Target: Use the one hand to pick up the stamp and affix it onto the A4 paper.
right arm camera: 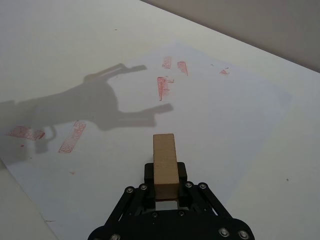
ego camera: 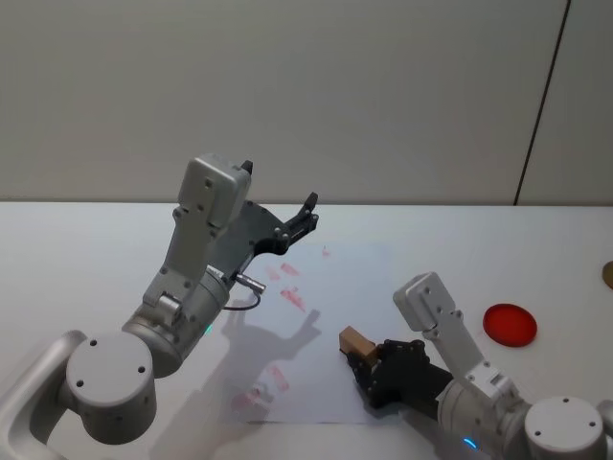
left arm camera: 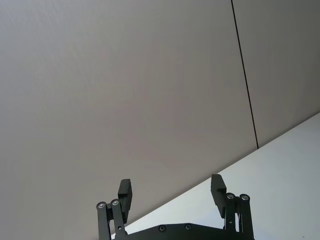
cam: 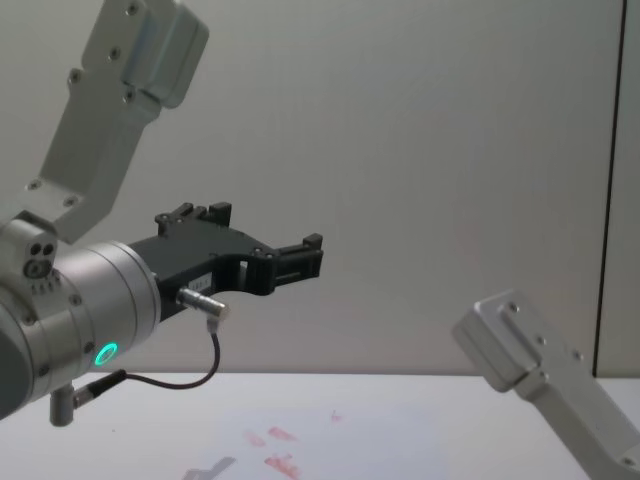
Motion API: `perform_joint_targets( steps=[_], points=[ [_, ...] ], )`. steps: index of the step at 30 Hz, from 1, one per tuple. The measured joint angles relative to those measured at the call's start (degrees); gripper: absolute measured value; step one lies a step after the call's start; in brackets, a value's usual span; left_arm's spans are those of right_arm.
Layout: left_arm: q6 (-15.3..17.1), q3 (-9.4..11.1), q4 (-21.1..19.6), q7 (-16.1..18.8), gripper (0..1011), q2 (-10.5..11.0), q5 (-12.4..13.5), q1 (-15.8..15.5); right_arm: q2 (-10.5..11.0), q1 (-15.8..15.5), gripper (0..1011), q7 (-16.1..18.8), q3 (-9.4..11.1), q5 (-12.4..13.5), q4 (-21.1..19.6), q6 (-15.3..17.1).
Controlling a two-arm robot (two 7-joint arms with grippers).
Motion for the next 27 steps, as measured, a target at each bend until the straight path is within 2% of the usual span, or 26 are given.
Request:
perform_joint_targets(
  steps=[9,19,27],
  points=[
    [0.00,0.00,0.00,0.00,1003,0.00,0.00,0.00,-0.06,0.11,221,-0.56,0.25,1.38,-0.77,-2.33],
    [0.00,0.00,0.00,0.00,1003,0.00,0.00,0.00,0.01,0.92,220,-1.14,1.55,5.57,-7.18,-4.17],
    [0.00,0.00,0.00,0.00,1003,0.00,0.00,0.00,1.29,0.67,221,-3.26,3.31,9.27,-12.09,-4.23]
  ],
)
